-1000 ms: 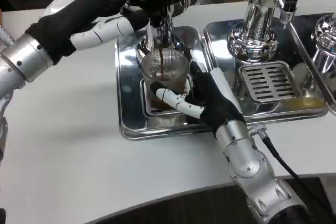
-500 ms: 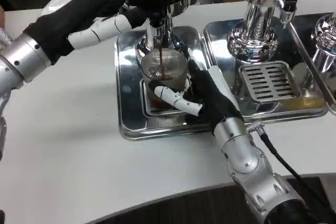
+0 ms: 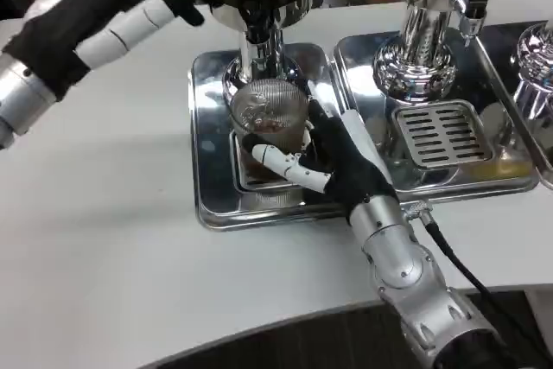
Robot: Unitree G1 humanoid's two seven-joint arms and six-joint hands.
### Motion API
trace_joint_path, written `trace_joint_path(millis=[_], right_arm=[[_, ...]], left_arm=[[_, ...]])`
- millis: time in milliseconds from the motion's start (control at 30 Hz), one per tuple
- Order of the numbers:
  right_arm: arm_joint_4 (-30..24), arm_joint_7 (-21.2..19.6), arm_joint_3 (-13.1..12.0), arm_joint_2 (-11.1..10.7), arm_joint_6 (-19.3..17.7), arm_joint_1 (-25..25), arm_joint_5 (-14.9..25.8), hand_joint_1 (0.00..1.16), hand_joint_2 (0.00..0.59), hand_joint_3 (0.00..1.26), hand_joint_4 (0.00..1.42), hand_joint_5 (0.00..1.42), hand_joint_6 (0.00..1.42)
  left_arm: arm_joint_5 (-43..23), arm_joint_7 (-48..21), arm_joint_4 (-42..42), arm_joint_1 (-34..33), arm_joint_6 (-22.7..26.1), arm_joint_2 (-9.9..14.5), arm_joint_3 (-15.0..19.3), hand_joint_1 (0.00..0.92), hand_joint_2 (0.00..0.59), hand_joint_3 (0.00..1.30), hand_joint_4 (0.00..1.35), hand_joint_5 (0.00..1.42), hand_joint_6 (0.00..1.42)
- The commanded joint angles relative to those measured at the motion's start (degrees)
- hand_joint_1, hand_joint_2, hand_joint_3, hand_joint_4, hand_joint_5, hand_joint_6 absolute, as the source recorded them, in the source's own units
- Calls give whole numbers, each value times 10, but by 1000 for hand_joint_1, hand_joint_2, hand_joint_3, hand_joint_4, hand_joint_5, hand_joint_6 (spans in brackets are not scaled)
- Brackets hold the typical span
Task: Grasp the cup under the faucet to collect the drink, then remove the cup.
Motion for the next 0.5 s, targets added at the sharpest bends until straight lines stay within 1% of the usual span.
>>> trace_joint_path(millis=[33, 333, 433, 500], right_arm=[[14, -5, 1, 8, -19, -9, 4, 549, 177, 0, 0, 0, 119], [54, -7, -1, 15, -46, -25, 9, 570, 175, 0, 0, 6, 151], [63, -13, -2, 19, -52, -29, 9, 574, 175, 0, 0, 20, 154], [69, -21, -2, 21, -55, -31, 6, 598, 172, 0, 0, 34, 168]], left_arm=[[2, 31, -19, 22, 10, 15, 20, 0, 87, 317, 332, 396, 524], [-4, 63, -18, 66, 37, 41, 53, 0, 95, 367, 336, 386, 516], [-9, 65, -23, 81, 47, 47, 64, 0, 102, 375, 344, 390, 515], [-17, 65, -30, 95, 57, 50, 74, 0, 107, 391, 359, 398, 526]])
